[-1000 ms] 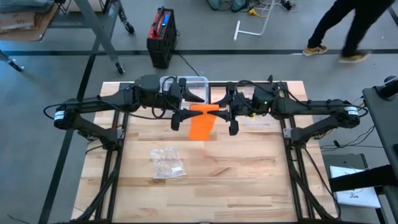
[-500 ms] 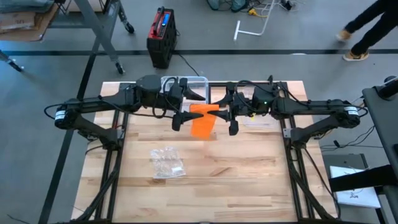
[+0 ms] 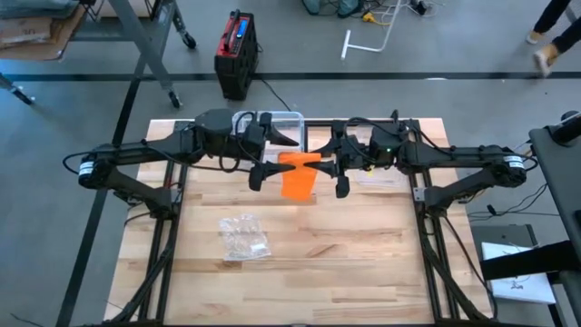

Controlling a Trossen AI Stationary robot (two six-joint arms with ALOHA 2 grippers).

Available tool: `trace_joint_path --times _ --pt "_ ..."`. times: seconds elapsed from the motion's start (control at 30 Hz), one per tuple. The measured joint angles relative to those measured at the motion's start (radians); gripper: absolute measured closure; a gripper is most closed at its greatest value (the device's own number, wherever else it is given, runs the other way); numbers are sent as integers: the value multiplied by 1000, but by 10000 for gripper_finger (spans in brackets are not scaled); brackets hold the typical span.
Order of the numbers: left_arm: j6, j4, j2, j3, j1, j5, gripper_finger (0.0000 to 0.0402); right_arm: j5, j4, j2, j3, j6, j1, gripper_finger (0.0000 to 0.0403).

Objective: Roll bandage
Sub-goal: Roll the orange bandage

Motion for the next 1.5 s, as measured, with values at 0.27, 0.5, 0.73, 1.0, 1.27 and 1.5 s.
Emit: trace_joint_path --times 0.27,0.5,0.73,1.0,1.27,1.5 --pt "-18 81 6 -42 -1 0 99 0 -5 -4 -1 -10 0 327" --pt "-15 138 7 -81 0 -1 113 0 1 -8 -1 -4 0 327" --pt "21 123 7 -83 0 -44 149 0 17 -14 -1 -2 0 325" --pt "-4 125 7 -82 -1 -61 246 0 19 -14 0 41 -2 318" --pt "79 124 -9 -82 -1 -62 366 -28 35 -18 1 302 0 224" --pt "229 125 -27 -80 -6 -41 328 -22 272 -26 -99 543 0 146"
